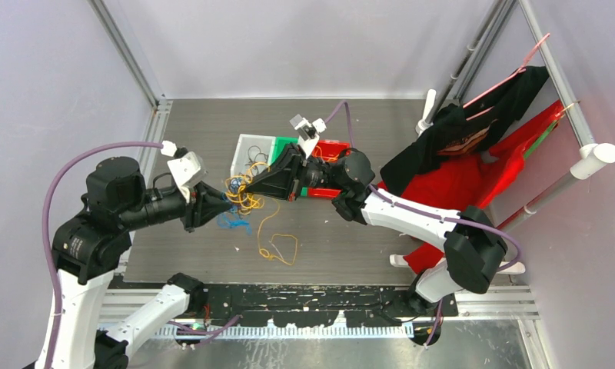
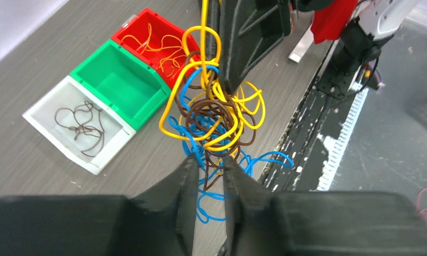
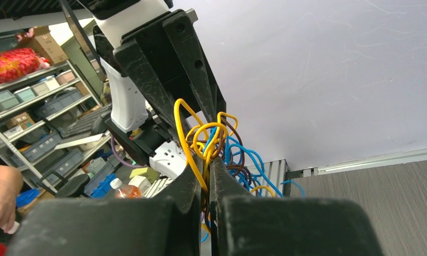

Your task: Untangle the cables

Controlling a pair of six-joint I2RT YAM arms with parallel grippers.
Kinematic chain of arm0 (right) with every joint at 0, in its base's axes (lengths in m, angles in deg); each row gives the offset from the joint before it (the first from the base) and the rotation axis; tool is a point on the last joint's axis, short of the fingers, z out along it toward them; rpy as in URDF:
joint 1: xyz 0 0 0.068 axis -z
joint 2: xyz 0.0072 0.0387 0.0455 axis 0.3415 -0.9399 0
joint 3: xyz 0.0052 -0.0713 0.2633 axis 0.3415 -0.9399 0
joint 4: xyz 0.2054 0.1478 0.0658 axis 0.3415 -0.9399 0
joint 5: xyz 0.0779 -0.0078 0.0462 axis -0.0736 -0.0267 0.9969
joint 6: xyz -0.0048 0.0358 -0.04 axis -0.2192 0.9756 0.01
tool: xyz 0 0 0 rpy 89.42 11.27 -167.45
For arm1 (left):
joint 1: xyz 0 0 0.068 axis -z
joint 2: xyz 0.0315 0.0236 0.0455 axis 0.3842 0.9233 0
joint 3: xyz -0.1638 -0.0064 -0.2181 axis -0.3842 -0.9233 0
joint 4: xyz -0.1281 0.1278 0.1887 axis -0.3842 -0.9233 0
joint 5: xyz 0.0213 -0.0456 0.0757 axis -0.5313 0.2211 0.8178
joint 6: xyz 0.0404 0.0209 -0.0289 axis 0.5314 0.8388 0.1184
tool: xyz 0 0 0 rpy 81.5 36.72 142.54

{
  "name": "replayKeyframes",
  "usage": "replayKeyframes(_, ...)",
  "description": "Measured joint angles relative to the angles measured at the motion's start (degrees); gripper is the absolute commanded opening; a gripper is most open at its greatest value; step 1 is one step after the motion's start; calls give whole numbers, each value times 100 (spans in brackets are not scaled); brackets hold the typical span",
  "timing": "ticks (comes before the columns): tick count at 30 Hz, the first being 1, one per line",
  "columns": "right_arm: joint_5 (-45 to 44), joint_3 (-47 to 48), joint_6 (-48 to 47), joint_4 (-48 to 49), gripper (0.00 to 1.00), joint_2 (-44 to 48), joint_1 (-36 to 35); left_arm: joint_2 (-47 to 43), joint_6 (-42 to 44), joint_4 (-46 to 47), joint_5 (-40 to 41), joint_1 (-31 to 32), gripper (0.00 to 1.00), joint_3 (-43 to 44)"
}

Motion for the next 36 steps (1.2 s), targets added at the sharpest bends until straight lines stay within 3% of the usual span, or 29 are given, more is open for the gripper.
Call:
replayKeyframes(3,2,0,28,4,1,0,0,-7,-57,70,160,0,0,-13)
replayKeyframes(15,-146,-109,-205,-326,12,118,0,-153,-129,708,1506,0,0,-243)
replayKeyframes(26,-693,-758,-1696,-2312,12,1268,0,-317,1073,1967,3836,0,0,-579)
replayKeyframes(31,-977,-1123,-2288,-3375,13,1674,0,-286,1443,2677,4454,0,0,-492)
replayKeyframes(36,-1270,-1246,-2758,-4371,17,1838,0,-227,1591,3014,4562,0,0,-210)
